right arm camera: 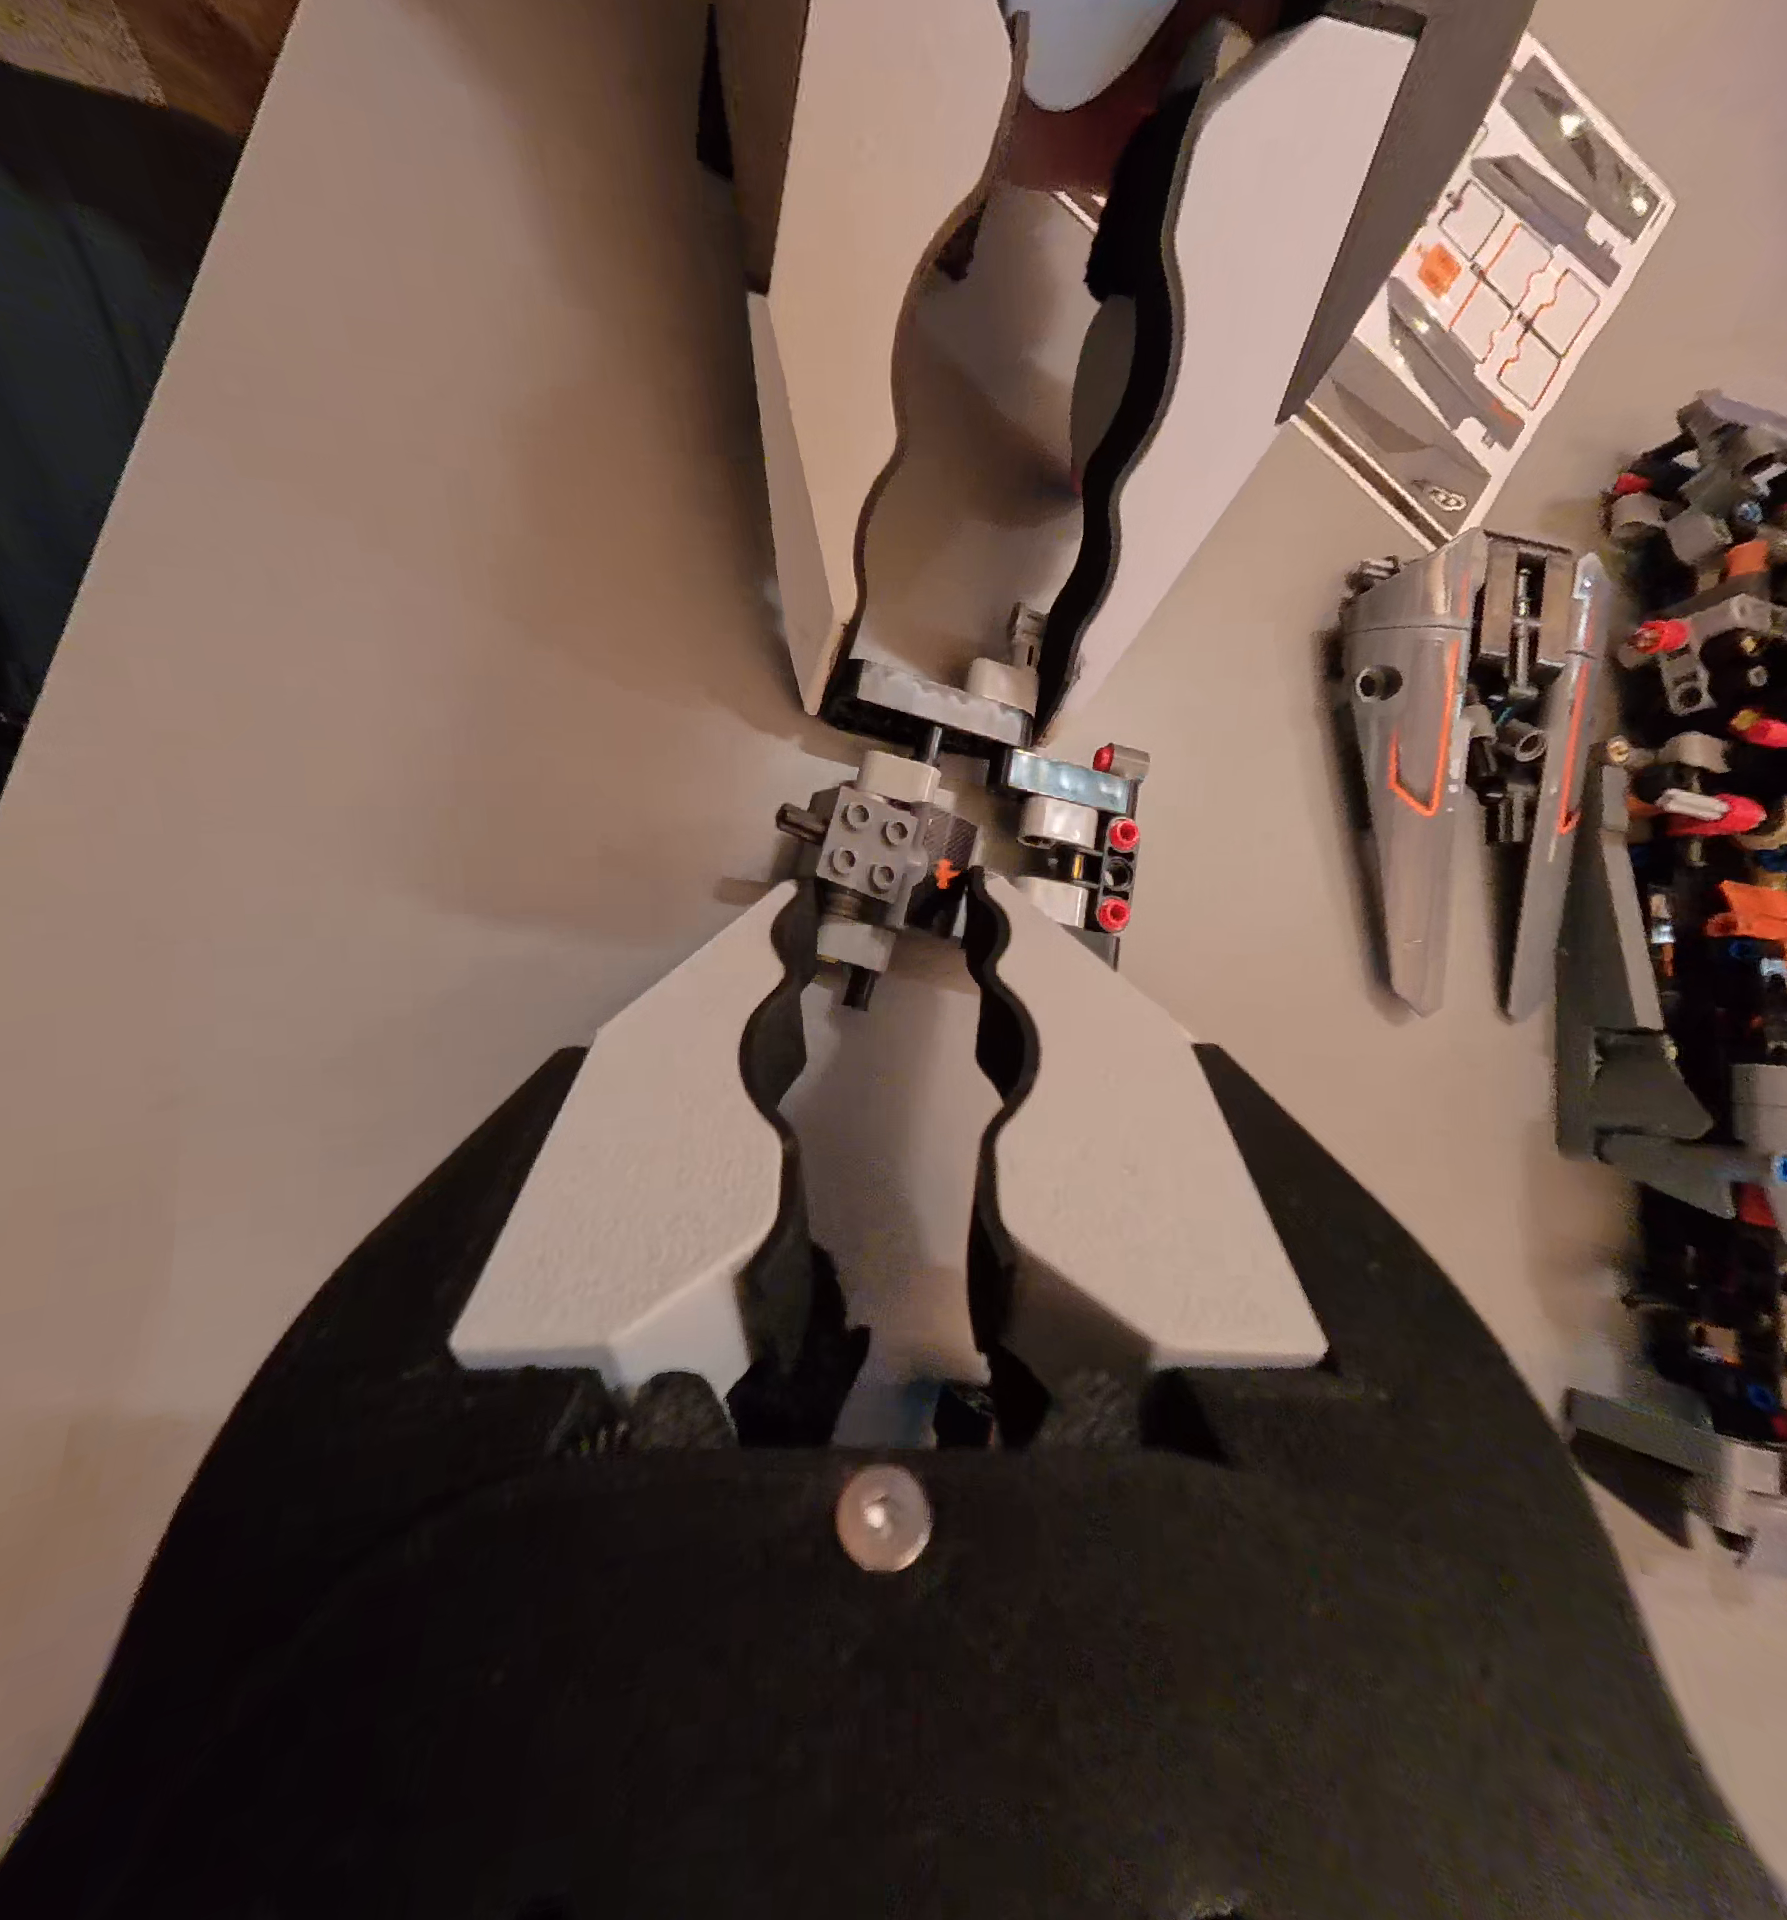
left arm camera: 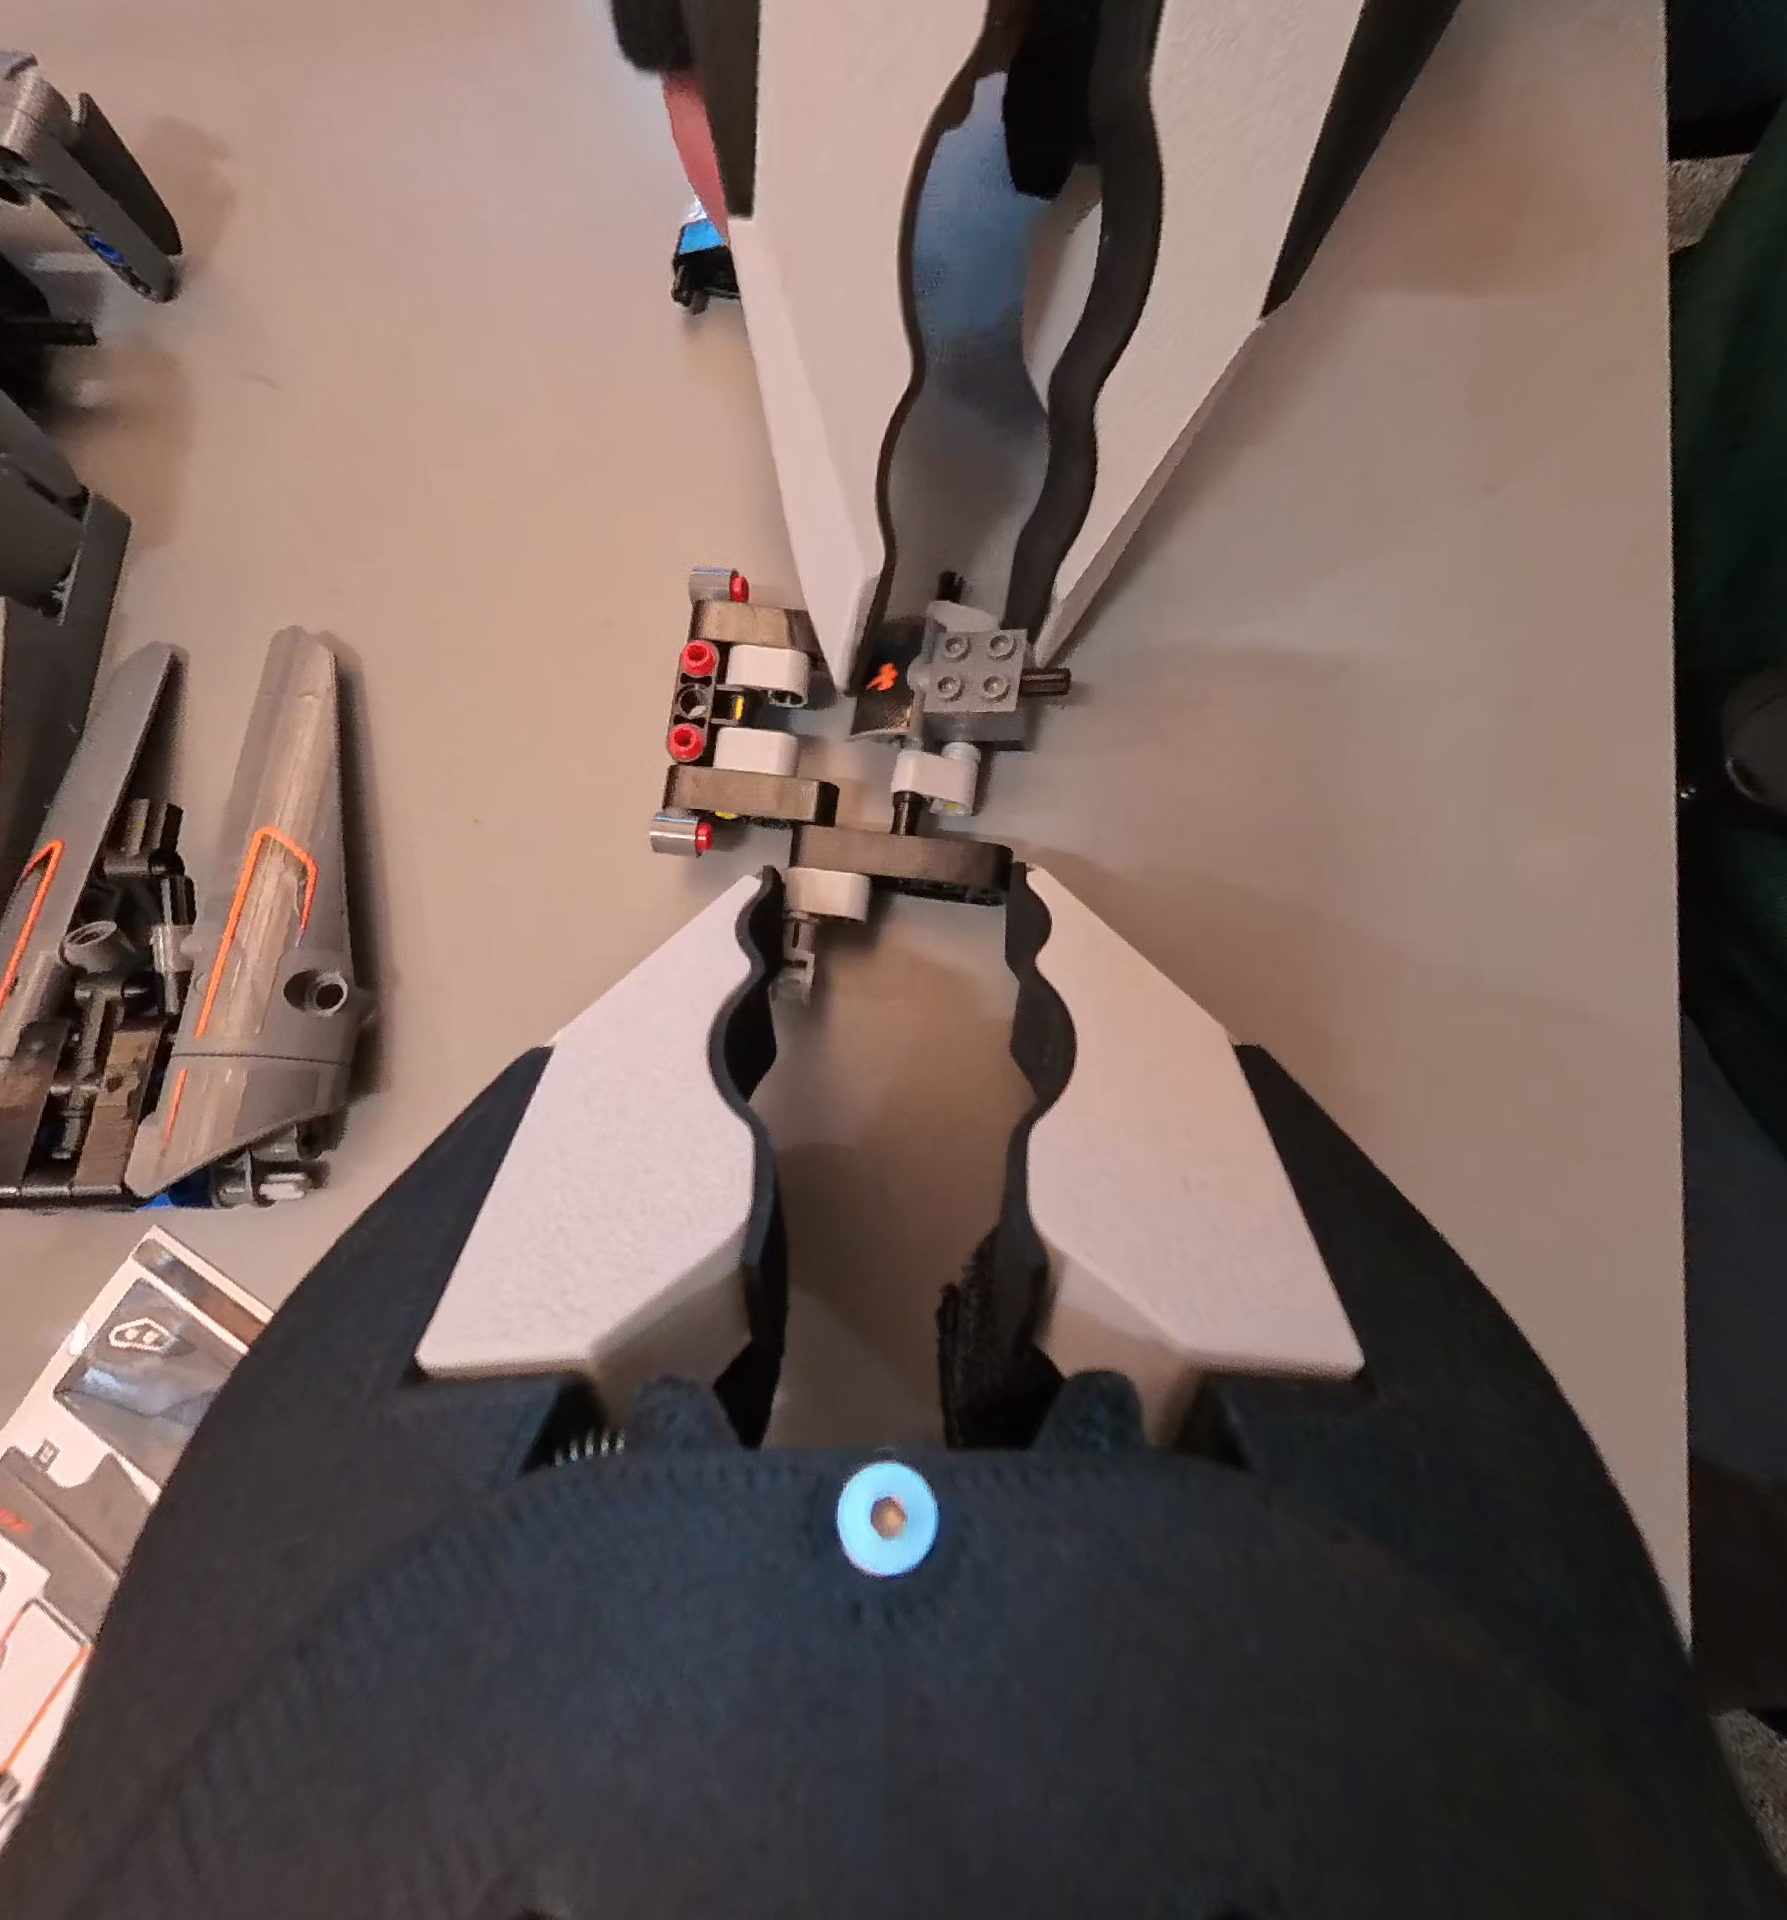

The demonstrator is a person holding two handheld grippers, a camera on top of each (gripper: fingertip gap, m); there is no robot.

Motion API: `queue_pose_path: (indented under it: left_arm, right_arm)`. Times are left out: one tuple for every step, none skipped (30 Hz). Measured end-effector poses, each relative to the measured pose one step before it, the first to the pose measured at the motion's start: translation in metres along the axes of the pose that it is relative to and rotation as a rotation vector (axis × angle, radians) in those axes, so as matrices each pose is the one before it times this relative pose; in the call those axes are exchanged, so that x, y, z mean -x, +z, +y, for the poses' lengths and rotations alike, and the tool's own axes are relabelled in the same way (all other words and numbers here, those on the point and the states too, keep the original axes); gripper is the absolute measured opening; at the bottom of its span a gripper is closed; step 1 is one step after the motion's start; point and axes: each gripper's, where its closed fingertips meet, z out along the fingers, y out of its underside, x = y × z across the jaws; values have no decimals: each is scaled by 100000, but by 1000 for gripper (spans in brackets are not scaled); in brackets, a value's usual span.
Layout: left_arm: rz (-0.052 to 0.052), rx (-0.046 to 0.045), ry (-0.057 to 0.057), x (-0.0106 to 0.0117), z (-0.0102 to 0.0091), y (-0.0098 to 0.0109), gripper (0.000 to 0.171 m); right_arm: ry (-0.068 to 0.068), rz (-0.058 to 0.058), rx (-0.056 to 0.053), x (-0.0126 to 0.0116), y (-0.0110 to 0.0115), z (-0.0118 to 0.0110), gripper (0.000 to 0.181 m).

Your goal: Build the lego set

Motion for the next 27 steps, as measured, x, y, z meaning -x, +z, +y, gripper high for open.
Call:
queue_pose_path:
  left_arm:
    - [-17, 136, 133, 5, -1, 9, 41]
    - [21, 10, -44, 9, -17, 17, 41]
    - [36, -117, -96, 10, -8, 15, 41]
    - [33, -142, -98, -8, -10, 1, 41]
    - [-39, -140, -19, -1, -7, 11, 41]
    - [-45, -87, 23, 3, -6, 0, 41]
    - [-11, -44, -93, -2, 4, -6, 41]
    - [-62, -13, -63, -4, -6, 4, 41]
    - [-14, 13, -9, -7, -2, 2, 41]
    - [-23, -35, -63, -1, -5, 2, 41]
    - [-29, -35, -72, 4, -11, 8, 41]
    - [-47, -47, -10, -3, -10, 7, 41]
    - [-13, -67, -66, -3, -9, 5, 41]
    - [-33, -92, -20, -2, 0, 8, 41]
    - [-43, -82, -10, 5, -11, 6, 41]
    - [-78, -53, 74, -6, -9, 4, 41]
    - [67, -154, 19, 0, -11, 15, 41]
    - [91, -254, 7, -5, -9, 7, 41]
    - [42, -278, 38, 4, -12, 8, 41]
    - [-4, -202, 83, 8, 5, -3, 41]
    - [-77, -254, 117, 24, 8, -9, 41]
    - [170, -371, -116, -1, 3, -11, 41]
    - [261, -350, -35, -25, -2, -6, 41]
    - [55, -229, 138, -8, -13, 11, 41]
    - [68, -92, 146, 4, 4, 4, 41]
    - [52, -44, 232, 0, -10, 7, 41]
    - [50, -1, 189, 12, -13, -1, 41]
  right_arm:
    - [1385, -67, -345, 46, -24, -49, 27]
    - [1581, -204, -154, 89, -78, -58, 32]
    - [2254, -665, -422, 120, -125, -56, 33]
    - [2675, 155, -827, -50, -182, -23, 34]
    - [2643, 831, -405, -161, -233, 105, 36]
    - [2738, 490, 266, -82, -264, 166, 37]
    - [3718, 178, 503, -26, -266, 159, 36]
    - [4831, -737, 457, 107, -175, 129, 38]
    - [4646, -1169, 511, 252, -83, 85, 41]
    - [3419, -1069, -500, 368, -36, -88, 41]
    - [2712, -1227, -933, 444, 51, -157, 43]
    - [1813, -1511, -72, 512, 177, -27, 49]
    - [1225, 434, 219, 204, 282, 53, 47]
    - [1786, 3641, 4, -355, 343, 82, 43]
    - [2454, 2766, 106, -336, 344, 118, 38]
    - [2300, -206, 113, 62, 335, 97, 34]
    - [1925, 7, -966, 5, 188, -125, 25]
    - [1995, 1298, -705, -304, 70, -120, 17]
    - [1502, -419, -189, -176, 6, -41, 16]
    - [596, -1396, -663, -49, -10, -73, 14]
    - [-547, -1413, -1086, 47, -3, -68, 13]
    - [-36, -1819, -685, 137, -41, -49, 11]
    - [422, -2100, -19, 142, -77, -7, 9]
    - [-1353, -1148, 486, 55, -74, 49, 9]
    - [-2392, -439, 892, -11, -74, 63, 9]
    - [-860, -1182, 1097, 29, -56, 49, 9]
    - [94, -1904, 861, 72, 0, 13, 9]
